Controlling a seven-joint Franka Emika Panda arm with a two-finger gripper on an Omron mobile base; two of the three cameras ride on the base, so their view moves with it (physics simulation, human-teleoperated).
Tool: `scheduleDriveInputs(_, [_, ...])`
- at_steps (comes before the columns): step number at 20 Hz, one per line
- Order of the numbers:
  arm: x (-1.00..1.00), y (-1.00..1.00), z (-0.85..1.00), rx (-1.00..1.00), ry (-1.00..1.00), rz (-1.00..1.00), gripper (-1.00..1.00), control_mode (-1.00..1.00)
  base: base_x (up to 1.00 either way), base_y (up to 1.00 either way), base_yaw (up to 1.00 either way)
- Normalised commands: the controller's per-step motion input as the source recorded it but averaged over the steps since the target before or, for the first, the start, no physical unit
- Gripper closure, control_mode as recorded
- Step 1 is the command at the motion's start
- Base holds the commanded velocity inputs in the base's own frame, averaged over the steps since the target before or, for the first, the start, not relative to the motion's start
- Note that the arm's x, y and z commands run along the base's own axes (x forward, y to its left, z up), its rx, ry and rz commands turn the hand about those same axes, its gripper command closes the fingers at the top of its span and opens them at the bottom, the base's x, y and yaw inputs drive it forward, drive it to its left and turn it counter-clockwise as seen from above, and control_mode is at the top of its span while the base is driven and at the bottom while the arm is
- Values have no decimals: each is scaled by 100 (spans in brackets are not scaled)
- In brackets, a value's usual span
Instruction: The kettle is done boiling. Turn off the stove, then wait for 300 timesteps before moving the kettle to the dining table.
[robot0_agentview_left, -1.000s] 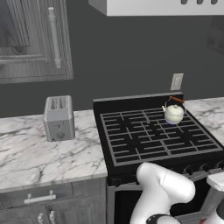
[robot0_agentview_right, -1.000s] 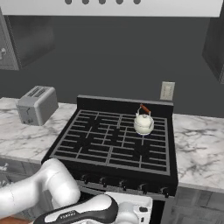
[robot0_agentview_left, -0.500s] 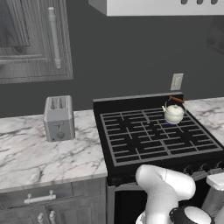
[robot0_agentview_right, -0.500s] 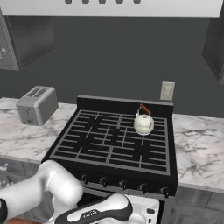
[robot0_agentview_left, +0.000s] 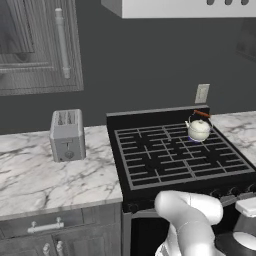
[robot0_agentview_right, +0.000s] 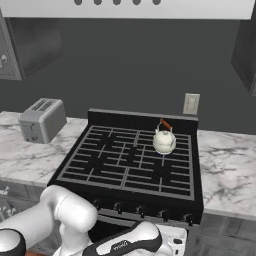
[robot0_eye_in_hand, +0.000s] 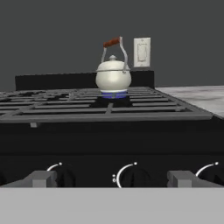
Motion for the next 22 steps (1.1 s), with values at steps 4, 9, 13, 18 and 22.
scheduleDriveInputs(4, [11,-1,-22,0,0,0,-100,-100,0,0,0])
scheduleDriveInputs(9, [22,0,-16,0,0,0,-100,-100,0,0,0])
scheduleDriveInputs(13, [31,0,-13,0,0,-1,-100,-100,0,0,0])
scheduleDriveInputs(18, [18,0,-17,0,0,0,-100,-100,0,0,0])
scheduleDriveInputs(22, [8,-1,-19,0,0,0,-100,-100,0,0,0])
